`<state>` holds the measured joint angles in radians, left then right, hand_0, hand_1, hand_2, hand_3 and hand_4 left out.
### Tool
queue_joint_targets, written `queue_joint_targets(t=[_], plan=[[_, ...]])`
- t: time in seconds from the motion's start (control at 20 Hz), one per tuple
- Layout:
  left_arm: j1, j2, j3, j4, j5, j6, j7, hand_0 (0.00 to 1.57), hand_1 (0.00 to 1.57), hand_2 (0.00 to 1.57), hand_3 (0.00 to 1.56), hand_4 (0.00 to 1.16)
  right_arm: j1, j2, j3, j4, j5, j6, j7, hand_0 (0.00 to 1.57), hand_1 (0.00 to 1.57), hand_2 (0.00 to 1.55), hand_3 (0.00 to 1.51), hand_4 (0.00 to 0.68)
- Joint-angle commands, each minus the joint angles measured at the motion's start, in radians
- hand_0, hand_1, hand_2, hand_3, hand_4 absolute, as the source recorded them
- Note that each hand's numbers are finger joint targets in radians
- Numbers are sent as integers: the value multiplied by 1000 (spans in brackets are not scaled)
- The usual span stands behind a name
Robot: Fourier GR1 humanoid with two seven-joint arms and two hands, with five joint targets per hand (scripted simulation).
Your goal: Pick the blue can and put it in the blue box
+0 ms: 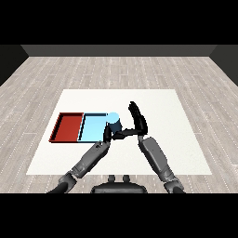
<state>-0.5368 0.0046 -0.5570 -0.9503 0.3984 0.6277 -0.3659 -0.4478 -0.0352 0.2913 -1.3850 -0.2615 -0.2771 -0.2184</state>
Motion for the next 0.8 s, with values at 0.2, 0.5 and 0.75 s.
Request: queue_joint_targets(t=[0.2, 0.5, 0.75], plan=[[15, 39, 89, -14, -20, 5, -18, 1571, 1571, 1568, 1466, 1148, 99, -32, -104, -253, -89, 32, 18, 0, 0, 0, 0, 0], [-9, 173, 157, -43, -48, -8, 59, 1571, 1571, 1562, 1473, 1146, 243, -111, -220, -331, -142, 87, -29, 0, 0, 0, 0, 0], [-132, 189, 257, 190, -54, -77, 84, 1571, 1571, 1569, 1484, 1130, 224, -102, -253, -294, -134, 75, -24, 0, 0, 0, 0, 0]])
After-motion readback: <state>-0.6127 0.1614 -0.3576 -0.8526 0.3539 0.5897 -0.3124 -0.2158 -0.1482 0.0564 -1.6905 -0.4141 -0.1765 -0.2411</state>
